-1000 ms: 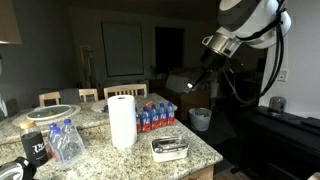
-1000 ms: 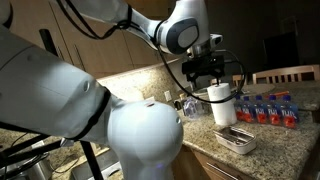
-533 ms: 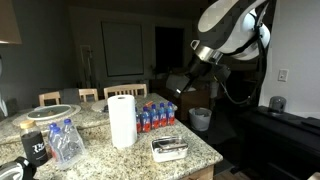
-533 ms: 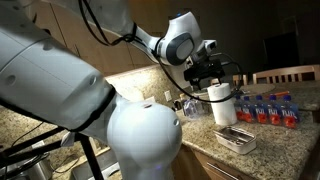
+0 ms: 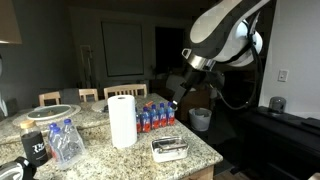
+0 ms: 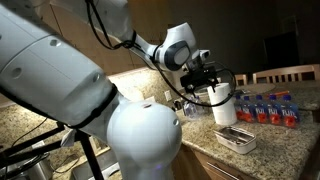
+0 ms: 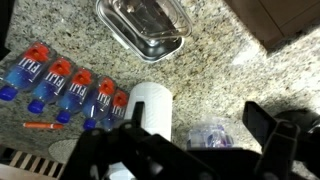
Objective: Take the lid off of the bowl
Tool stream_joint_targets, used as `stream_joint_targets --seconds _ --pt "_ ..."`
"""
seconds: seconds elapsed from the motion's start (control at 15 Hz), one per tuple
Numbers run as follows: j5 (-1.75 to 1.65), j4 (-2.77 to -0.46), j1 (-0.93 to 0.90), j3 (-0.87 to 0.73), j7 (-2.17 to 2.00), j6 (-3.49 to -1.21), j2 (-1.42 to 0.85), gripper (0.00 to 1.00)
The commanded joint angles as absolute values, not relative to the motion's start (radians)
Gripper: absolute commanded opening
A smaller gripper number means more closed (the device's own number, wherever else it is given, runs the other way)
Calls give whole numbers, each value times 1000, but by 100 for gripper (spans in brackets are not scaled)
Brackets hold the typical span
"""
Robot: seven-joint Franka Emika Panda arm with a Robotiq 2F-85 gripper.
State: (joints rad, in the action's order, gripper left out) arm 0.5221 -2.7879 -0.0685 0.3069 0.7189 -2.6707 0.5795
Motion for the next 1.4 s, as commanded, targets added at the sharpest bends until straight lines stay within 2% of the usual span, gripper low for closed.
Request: stream_joint_targets --seconds 0.0,0.67,0.8,1.07,1.27,1.33 --pt "559 -2788 -69 405 828 -2755 474 100" --pt "494 -2788 78 653 1161 -3067 61 100" --pt "446 -2788 123 657 1270 -3175 -39 100" --pt "434 -2787 130 570 1520 -3393 -256 100" --pt "369 -2787 214 599 1612 -3581 -426 100" --pt "305 -2787 248 601 1571 -3467 -323 100"
